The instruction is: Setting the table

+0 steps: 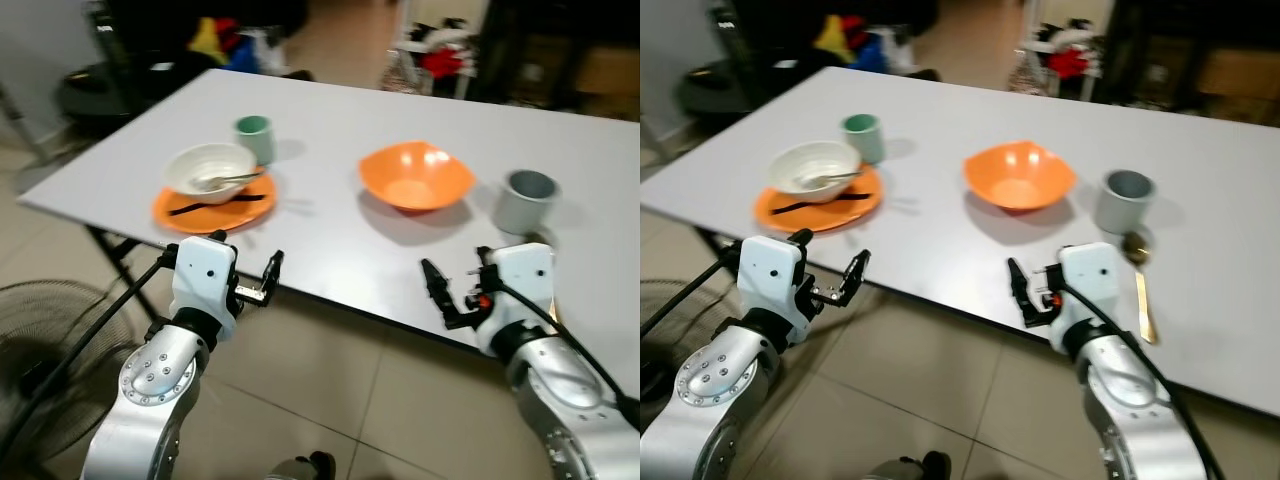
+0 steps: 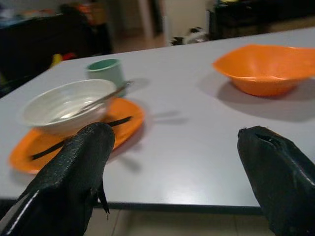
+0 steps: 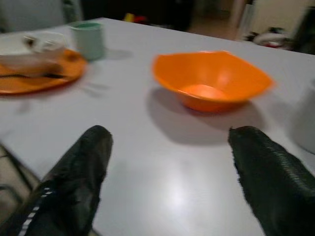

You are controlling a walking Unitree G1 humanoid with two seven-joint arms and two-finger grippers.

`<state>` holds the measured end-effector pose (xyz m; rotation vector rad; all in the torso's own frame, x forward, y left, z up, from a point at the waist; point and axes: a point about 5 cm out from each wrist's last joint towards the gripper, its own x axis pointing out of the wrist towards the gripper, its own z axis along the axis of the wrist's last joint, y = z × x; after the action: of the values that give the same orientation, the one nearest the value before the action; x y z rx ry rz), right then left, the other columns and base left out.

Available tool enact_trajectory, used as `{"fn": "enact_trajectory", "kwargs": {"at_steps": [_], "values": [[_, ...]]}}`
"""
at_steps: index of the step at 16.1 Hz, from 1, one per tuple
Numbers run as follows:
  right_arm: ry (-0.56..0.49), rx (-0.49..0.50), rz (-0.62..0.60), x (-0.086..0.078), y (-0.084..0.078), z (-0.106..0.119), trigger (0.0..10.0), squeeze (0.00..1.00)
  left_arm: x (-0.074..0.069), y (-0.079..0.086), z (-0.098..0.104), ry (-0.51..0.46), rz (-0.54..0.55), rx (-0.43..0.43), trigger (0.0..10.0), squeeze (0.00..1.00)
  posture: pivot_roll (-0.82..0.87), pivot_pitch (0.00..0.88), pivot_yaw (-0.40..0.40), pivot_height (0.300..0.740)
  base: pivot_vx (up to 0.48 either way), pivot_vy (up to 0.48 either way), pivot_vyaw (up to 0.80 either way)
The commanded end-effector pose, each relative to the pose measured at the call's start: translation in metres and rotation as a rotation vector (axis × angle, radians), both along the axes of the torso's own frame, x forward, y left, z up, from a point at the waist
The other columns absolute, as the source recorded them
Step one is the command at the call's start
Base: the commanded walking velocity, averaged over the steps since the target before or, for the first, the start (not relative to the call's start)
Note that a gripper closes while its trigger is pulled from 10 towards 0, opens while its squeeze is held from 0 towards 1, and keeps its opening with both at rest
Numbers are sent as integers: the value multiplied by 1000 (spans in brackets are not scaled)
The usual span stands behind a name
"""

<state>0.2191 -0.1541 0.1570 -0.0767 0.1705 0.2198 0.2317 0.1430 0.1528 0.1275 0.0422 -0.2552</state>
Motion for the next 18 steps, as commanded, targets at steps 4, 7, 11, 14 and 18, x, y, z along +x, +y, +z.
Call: {"fn": "enact_trajectory", "kwargs": {"at_steps": [4,7,11,14,18], "values": [[22,52,47,5,9,-5,10000,1000,0,13,-2,18,82,-1,10000,0,113,0,31,740,0,0,800],[26,58,52,4,9,-6,10000,1000,7,7,0,46,36,-6,10000,0,87,0,70,740,0,0,800],[14,54,22,8,8,-6,10000,1000,14,8,-5,52,44,-1,10000,0,67,0,90,740,0,0,800],[12,65,40,7,9,-4,10000,1000,14,2,-1,67,-2,-49,10000,1000,72,0,92,740,0,0,800],[37,91,56,6,14,-9,10000,1000,17,5,-2,70,16,-35,10000,1000,65,0,98,740,0,0,800]]}}
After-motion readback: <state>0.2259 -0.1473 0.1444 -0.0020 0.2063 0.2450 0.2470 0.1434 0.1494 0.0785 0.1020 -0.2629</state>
